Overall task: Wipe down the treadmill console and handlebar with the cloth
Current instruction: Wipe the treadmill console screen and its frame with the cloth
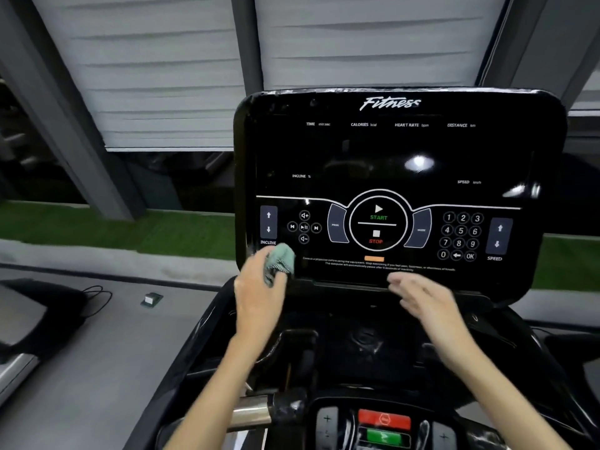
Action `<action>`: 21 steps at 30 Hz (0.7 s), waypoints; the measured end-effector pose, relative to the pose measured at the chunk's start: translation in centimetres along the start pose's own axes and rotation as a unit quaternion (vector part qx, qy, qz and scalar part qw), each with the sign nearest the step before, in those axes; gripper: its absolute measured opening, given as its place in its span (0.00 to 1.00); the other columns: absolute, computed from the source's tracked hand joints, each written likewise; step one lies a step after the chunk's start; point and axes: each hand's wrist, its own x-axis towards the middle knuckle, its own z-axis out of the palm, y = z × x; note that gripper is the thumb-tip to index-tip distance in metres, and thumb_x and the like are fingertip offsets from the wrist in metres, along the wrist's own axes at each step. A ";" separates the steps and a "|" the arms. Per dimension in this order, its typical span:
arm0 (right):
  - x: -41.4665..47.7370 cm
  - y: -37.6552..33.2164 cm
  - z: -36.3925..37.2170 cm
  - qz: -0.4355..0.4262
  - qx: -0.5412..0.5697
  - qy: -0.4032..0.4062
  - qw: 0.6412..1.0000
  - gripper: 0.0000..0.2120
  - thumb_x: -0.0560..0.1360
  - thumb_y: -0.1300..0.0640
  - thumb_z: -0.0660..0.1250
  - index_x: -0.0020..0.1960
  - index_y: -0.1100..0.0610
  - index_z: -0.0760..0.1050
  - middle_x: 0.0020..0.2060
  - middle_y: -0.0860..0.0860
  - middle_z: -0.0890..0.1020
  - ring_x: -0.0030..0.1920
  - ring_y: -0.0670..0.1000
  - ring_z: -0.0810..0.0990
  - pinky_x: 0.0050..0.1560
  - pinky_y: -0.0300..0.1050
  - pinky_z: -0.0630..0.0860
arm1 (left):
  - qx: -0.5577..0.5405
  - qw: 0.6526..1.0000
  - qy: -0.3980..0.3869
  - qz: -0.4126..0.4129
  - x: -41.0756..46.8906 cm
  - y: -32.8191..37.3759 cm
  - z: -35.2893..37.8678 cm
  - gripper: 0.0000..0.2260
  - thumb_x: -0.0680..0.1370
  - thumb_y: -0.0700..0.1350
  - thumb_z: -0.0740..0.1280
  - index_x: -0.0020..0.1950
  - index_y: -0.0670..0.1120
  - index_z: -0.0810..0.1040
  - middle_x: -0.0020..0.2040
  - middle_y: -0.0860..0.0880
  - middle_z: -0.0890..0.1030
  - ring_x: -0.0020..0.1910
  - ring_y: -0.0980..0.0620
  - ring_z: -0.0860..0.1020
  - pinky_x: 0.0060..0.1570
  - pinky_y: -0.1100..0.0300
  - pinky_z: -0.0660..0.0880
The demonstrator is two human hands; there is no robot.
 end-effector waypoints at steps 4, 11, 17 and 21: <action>1.8 -1.9 -2.8 -0.116 -0.157 0.105 0.975 0.12 0.79 0.61 0.62 0.53 0.47 0.79 0.52 0.58 0.84 0.50 0.56 0.80 0.54 0.46 0.73 | 0.148 0.973 -0.046 0.170 1.4 -4.8 0.3 0.20 0.69 0.30 0.73 0.59 0.40 0.80 0.59 0.44 0.77 0.58 0.47 0.76 0.62 0.57 0.72; 5.4 -6.6 -4.1 -0.228 -0.304 0.106 0.919 0.16 0.81 0.61 0.59 0.67 0.57 0.74 0.54 0.67 0.81 0.46 0.67 0.79 0.47 0.46 0.69 | 0.085 0.967 -0.123 0.206 0.6 -6.5 0.4 0.21 0.79 0.53 0.62 0.65 0.42 0.78 0.63 0.47 0.80 0.64 0.50 0.76 0.64 0.51 0.73; 5.9 -6.7 -3.7 -0.251 -0.317 0.104 0.909 0.15 0.81 0.60 0.58 0.67 0.57 0.73 0.52 0.70 0.79 0.36 0.63 0.78 0.41 0.46 0.71 | 0.070 0.937 -0.160 0.303 3.2 -5.5 1.7 0.12 0.74 0.51 0.66 0.54 0.48 0.82 0.46 0.50 0.85 0.47 0.50 0.81 0.47 0.56 0.79; 7.1 -5.6 -3.2 -0.292 -0.386 0.078 0.872 0.17 0.81 0.61 0.58 0.69 0.60 0.70 0.68 0.60 0.74 0.59 0.45 0.78 0.61 0.37 0.69 | 0.050 0.916 -0.239 0.318 1.4 -1.5 6.2 0.07 0.74 0.46 0.68 0.50 0.46 0.79 0.41 0.48 0.83 0.44 0.48 0.79 0.43 0.54 0.79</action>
